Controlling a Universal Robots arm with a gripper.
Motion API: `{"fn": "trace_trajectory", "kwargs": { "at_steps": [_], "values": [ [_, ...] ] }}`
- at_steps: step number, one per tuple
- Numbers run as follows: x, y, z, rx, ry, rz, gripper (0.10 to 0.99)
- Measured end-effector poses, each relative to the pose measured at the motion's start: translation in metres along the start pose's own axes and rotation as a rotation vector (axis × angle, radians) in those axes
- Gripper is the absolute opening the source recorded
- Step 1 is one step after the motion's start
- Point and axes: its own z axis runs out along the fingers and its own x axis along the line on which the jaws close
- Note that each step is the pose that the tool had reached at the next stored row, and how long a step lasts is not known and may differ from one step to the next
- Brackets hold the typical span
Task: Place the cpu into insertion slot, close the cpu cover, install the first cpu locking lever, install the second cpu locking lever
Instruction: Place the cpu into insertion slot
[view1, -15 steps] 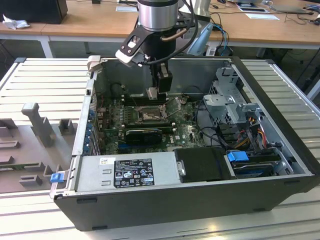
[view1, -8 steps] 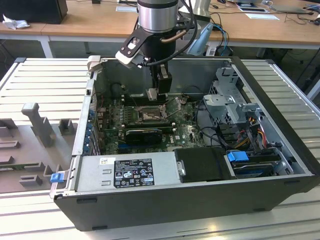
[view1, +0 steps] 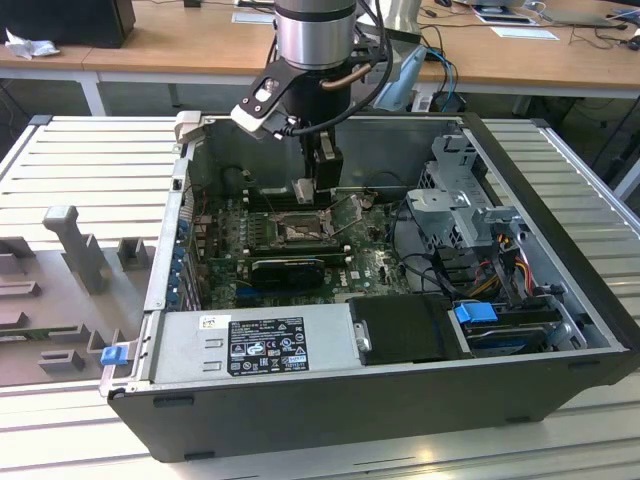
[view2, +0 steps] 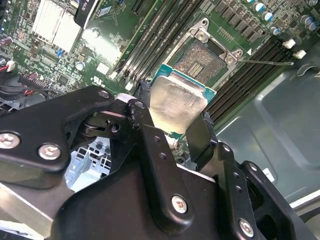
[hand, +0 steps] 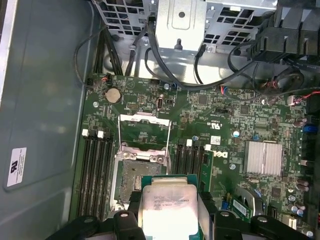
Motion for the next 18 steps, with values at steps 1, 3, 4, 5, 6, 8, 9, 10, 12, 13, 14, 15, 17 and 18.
{"fn": "trace_trajectory", "kwargs": {
  "at_steps": [1,3,4,5,6,8,9,10,12,13,14,15,17,18],
  "values": [
    [0.0002,0.0000,0.0004,0.000,-0.0003,0.003,0.529],
    [0.0009,-0.0001,0.0017,0.000,-0.0015,0.016,0.529],
    [0.0010,-0.0001,0.0023,0.000,-0.0021,0.024,0.529],
    [0.0011,-0.0001,0.0032,-0.001,-0.0030,0.035,0.529],
    [0.0012,-0.0002,0.0042,-0.001,-0.0040,0.046,0.529],
    [0.0017,-0.0006,0.0083,-0.001,-0.0058,0.069,0.529],
    [0.0027,-0.0006,0.0109,-0.001,-0.0068,0.078,0.529],
    [0.0041,-0.0006,0.0130,-0.001,-0.0071,0.082,0.529],
    [0.0085,-0.0007,0.0187,-0.001,-0.0076,0.090,0.529],
    [0.0106,-0.0008,0.0227,-0.002,-0.0077,0.093,0.529],
    [0.0119,-0.0009,0.0259,-0.001,-0.0079,0.093,0.529],
    [0.0122,-0.0010,0.0278,-0.001,-0.0079,0.093,0.529],
    [0.0122,-0.0013,0.0317,-0.001,-0.0078,0.094,0.529],
    [0.0122,-0.0014,0.0336,-0.001,-0.0079,0.094,0.529]
  ]
}}
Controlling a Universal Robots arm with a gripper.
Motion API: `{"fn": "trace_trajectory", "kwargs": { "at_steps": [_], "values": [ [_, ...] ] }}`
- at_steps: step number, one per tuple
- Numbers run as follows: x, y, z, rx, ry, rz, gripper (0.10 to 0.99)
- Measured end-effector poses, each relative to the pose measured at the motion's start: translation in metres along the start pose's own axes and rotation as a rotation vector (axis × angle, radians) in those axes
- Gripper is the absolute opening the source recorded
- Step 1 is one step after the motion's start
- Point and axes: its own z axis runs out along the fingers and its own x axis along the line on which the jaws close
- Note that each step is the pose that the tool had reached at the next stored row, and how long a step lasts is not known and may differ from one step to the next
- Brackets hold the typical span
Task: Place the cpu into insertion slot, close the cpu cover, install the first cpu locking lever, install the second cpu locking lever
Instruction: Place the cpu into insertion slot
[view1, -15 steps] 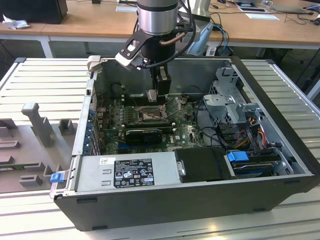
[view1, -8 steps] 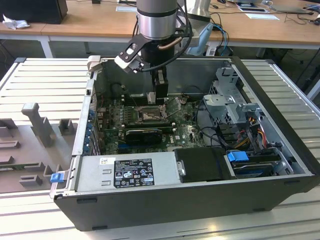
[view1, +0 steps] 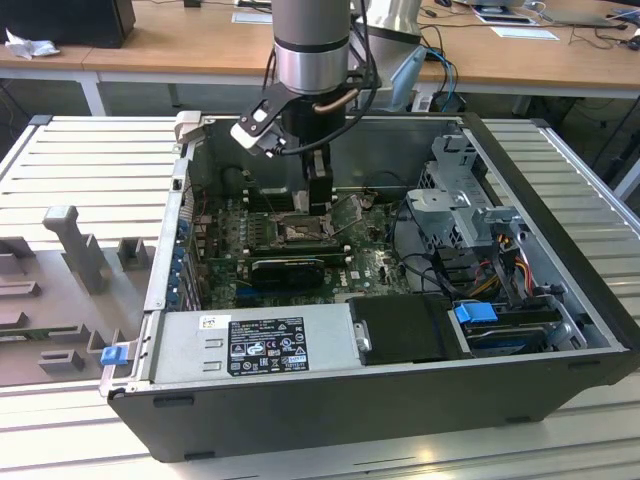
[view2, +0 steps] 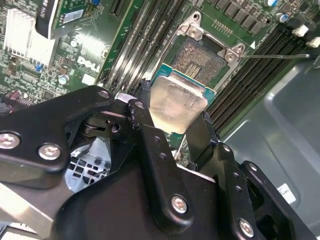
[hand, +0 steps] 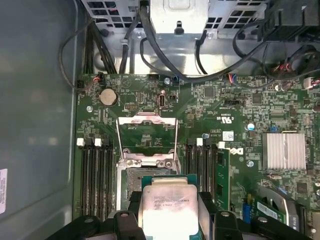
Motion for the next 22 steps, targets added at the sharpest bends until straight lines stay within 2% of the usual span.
{"fn": "trace_trajectory", "kwargs": {
  "at_steps": [4,11,12,14,16,17,18,20,22],
  "values": [
    [0.0005,-0.0009,0.0080,0.000,-0.0001,0.001,0.529],
    [0.0109,-0.0077,0.0321,0.000,-0.0015,0.018,0.529],
    [0.0128,-0.0110,0.0381,0.000,-0.0015,0.018,0.529],
    [0.0150,-0.0149,0.0445,0.000,-0.0015,0.018,0.529],
    [0.0172,-0.0152,0.0501,0.000,-0.0017,0.021,0.529],
    [0.0185,-0.0154,0.0540,0.000,-0.0021,0.026,0.529],
    [0.0202,-0.0159,0.0615,0.000,-0.0022,0.027,0.529],
    [0.0216,-0.0149,0.0678,0.000,-0.0022,0.027,0.529],
    [0.0215,-0.0150,0.0688,0.000,-0.0025,0.027,0.529]
  ]
}}
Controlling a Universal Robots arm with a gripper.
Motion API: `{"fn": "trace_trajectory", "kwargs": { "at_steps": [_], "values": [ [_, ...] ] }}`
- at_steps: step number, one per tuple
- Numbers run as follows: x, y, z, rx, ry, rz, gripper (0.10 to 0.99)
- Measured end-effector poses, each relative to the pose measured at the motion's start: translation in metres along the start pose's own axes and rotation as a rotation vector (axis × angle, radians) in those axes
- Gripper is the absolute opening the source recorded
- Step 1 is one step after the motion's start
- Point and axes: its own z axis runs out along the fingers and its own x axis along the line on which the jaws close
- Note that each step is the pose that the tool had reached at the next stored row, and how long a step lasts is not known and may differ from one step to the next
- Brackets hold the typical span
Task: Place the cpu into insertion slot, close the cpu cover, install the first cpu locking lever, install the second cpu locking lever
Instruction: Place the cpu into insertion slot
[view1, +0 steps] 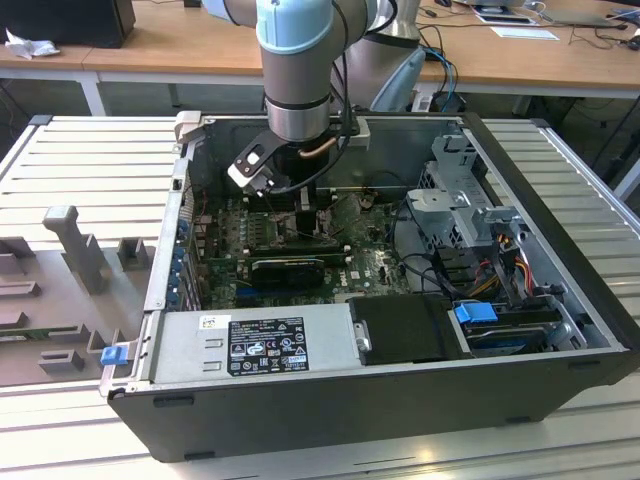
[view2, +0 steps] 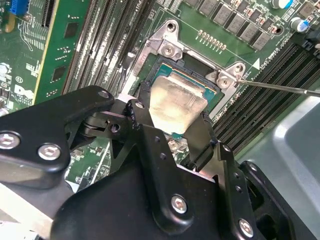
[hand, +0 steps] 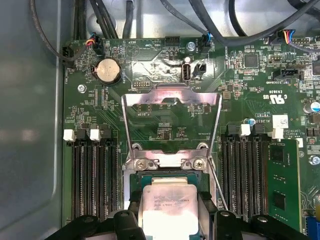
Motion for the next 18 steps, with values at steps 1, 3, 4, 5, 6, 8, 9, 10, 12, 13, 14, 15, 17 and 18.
{"fn": "trace_trajectory", "kwargs": {
  "at_steps": [1,3,4,5,6,8,9,10,12,13,14,15,17,18],
  "values": [
    [0.0000,0.0000,0.0001,0.000,0.0001,0.000,0.529],
    [0.0000,0.0000,0.0001,0.000,0.0002,0.000,0.529],
    [0.0000,0.0000,0.0002,0.000,0.0002,0.000,0.541],
    [0.0000,0.0000,0.0002,0.000,0.0003,0.000,0.541],
    [0.0000,0.0000,0.0002,0.000,0.0002,0.000,0.604],
    [0.0001,0.0001,-0.0007,0.000,0.0003,0.000,0.604],
    [0.0001,0.0003,-0.0034,0.000,0.0003,0.000,0.604],
    [0.0001,0.0005,-0.0056,0.000,0.0003,0.000,0.604],
    [0.0002,0.0006,-0.0074,0.000,0.0001,0.000,0.525],
    [0.0002,0.0007,-0.0083,0.000,-0.0001,0.000,0.525],
    [0.0002,0.0008,-0.0095,0.000,-0.0004,0.000,0.525],
    [0.0002,0.0009,-0.0105,0.000,-0.0008,0.000,0.400],
    [0.0002,0.0011,-0.0122,0.000,-0.0009,0.000,0.278],
    [0.0002,0.0011,-0.0129,0.000,-0.0011,0.000,0.220]
  ]
}}
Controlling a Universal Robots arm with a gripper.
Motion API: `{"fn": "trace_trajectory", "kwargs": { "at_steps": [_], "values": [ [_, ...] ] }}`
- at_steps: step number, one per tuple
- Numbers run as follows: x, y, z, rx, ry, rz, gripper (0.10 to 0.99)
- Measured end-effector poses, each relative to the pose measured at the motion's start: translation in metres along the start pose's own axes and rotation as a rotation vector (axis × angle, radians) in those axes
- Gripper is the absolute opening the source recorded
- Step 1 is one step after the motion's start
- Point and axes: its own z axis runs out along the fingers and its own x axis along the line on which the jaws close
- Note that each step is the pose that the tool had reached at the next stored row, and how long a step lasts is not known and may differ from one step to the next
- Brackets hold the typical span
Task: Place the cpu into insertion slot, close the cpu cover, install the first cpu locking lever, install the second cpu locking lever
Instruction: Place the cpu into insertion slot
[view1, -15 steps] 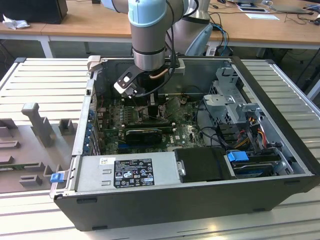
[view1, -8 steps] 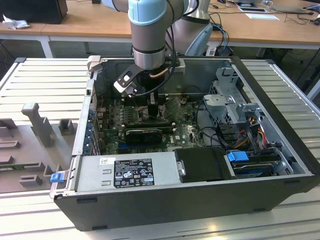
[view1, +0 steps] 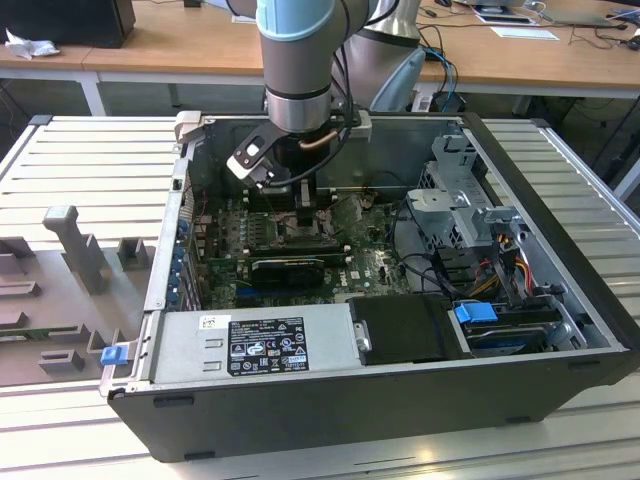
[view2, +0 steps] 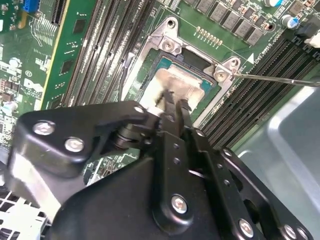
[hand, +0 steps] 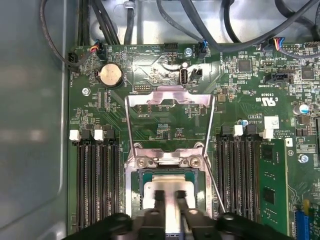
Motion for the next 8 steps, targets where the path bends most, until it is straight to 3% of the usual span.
{"fn": "trace_trajectory", "kwargs": {
  "at_steps": [2,8],
  "values": [
    [0.0000,0.0001,-0.0017,0.000,-0.0002,0.000,0.106],
    [0.0002,0.0008,-0.0105,0.000,-0.0002,0.000,0.106]
  ]
}}
